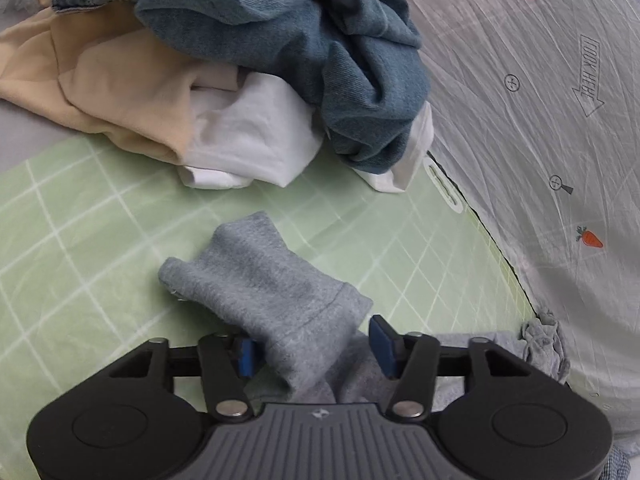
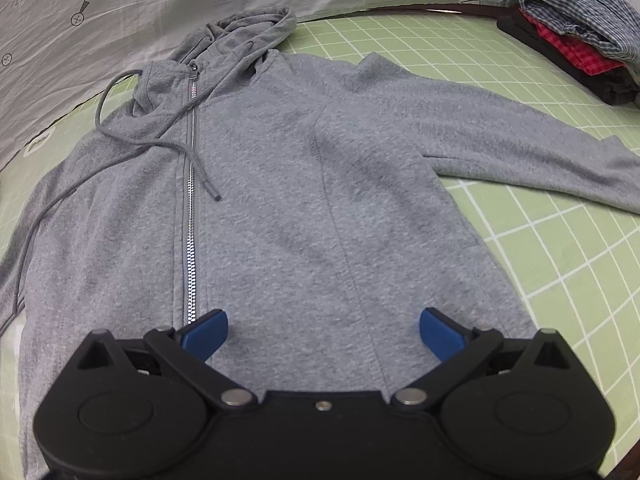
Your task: Fold clothes
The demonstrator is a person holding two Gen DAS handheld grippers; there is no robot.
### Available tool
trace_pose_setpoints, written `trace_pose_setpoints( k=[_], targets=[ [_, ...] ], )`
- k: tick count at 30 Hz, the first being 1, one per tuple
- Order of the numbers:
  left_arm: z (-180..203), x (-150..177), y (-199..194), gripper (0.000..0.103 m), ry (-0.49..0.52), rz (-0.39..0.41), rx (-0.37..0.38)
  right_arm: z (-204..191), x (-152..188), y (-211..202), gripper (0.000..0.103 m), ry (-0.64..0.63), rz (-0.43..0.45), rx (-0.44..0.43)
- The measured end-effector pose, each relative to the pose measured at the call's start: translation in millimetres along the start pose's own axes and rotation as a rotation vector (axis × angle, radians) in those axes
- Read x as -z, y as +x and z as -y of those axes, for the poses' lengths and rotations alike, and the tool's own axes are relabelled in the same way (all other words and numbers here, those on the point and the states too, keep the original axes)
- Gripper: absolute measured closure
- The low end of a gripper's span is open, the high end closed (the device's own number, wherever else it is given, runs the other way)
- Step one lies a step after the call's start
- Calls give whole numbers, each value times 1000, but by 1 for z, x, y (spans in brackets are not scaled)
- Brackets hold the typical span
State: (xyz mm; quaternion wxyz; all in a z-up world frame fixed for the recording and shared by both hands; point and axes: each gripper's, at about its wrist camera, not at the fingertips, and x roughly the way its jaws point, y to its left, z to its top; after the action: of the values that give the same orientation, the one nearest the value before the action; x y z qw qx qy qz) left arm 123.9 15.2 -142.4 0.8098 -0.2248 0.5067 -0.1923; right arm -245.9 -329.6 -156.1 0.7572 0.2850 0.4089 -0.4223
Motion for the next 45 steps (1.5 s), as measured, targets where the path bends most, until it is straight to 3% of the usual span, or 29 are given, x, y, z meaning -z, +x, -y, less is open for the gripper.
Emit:
trace_pose_setpoints(
  k=[8,11,14,16,17,18,19,23,25,29,33,40,45],
  targets=[
    [85,19,5,92,143,-70,191,20,-3,-7,0,70,64,0],
    [134,39,5,92,222,-108,289,34,-7,-14,0,94,108,28],
    [190,76,-1,90,348,-164,449,52,-9,-20,0,114,135,48],
    [229,113,-4,81,480,-199,508,62,-9,-22,0,121,140,50],
    [243,129,-5,56,544,-209,505,66,-9,-22,0,120,141,51],
    [255,145,-6,20,609,-218,481,70,-9,-23,0,115,141,52],
    [259,157,-7,10,656,-208,450,73,-9,-23,0,108,142,54],
    [256,186,-6,8,766,-189,308,78,-12,-31,0,57,176,52],
    [245,184,-4,8,758,-171,215,77,-16,-35,1,29,197,39],
    [212,163,1,8,645,-153,43,62,-29,-32,9,-40,209,-30],
    [182,142,2,8,524,-135,-77,40,-41,-21,20,-111,185,-133],
    [151,132,-11,8,481,-116,-152,9,-52,10,45,-142,116,-246],
    [133,127,-18,8,461,-114,-173,-5,-50,26,45,-162,99,-253]
  ],
)
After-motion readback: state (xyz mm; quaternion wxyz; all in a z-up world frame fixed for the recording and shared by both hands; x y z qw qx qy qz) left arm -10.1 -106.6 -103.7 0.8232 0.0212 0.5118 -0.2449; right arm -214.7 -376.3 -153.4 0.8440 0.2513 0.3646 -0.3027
